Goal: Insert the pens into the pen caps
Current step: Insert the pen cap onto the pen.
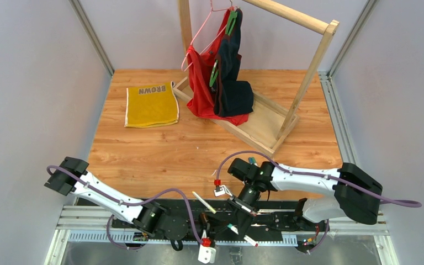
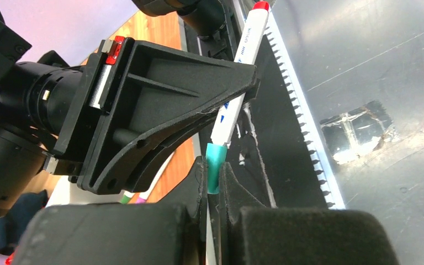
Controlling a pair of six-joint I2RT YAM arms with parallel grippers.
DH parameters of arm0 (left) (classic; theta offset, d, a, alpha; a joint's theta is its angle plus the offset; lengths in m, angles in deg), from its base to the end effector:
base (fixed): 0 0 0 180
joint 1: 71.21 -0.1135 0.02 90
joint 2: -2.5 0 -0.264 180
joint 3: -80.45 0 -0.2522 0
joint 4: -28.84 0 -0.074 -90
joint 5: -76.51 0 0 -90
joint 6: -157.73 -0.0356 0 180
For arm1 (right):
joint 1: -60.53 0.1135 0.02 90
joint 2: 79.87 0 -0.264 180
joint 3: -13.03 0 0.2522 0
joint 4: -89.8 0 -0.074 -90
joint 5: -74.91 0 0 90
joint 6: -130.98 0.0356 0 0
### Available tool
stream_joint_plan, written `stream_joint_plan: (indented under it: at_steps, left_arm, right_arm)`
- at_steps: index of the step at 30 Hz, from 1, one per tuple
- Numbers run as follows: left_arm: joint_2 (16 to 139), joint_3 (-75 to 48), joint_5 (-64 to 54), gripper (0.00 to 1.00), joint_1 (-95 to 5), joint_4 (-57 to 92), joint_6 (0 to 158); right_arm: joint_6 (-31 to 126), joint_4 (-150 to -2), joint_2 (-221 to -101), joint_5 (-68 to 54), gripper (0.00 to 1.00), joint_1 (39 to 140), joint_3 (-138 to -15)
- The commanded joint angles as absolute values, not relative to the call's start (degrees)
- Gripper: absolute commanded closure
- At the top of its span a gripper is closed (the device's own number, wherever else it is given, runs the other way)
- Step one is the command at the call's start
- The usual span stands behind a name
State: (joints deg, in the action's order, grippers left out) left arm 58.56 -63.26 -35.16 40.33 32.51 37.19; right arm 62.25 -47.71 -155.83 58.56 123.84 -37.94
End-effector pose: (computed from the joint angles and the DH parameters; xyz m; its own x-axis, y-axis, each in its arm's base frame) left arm -0.0659 -0.2028 0.2175 0.5931 0.2165 -0.7755 0.8050 -0.1407 0.5764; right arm 0.0668 0.2090 0.1855 -0.5378 -0.8423 -0.0354 -0.2377 0.1112 0.9650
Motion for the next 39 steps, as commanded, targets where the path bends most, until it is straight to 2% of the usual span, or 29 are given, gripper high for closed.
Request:
stream_joint_plan:
  at_steps: [1, 13, 19, 26, 31, 37, 39]
  left_arm:
    - [59.7, -59.9, -33.4, 1.0, 41.6, 39.1, 33.3]
    - [61.7, -57.8, -33.5, 1.0, 41.7, 39.0, 28.3]
    - [61.6, -57.7, -33.4, 1.0, 41.7, 38.9, 28.7]
    - [64.6, -56.8, -39.4, 0.99, 41.7, 39.1, 26.9]
    - [65.4, -56.9, -45.4, 0.9, 41.3, 41.8, 24.8]
    - [64.8, -57.0, -47.5, 0.8, 40.0, 42.3, 24.5]
    - [64.3, -57.3, -47.6, 0.74, 39.8, 42.3, 24.7]
  right_arm:
    - [62.7, -56.4, -155.3, 60.8, 1.0, 121.2, -39.1]
    - [64.1, -58.1, -154.8, 60.6, 0.99, 118.8, -39.3]
    - [55.9, -49.9, -155.5, 53.4, 0.99, 117.7, -42.4]
    - [51.2, -47.5, -156.7, 47.3, 1.0, 117.7, -45.8]
    - [49.2, -46.1, -157.1, 44.4, 1.0, 117.7, -47.2]
    - [48.5, -45.9, -156.7, 42.2, 1.0, 117.8, -47.0]
    - [48.5, -46.0, -156.8, 41.9, 0.99, 117.8, -46.7]
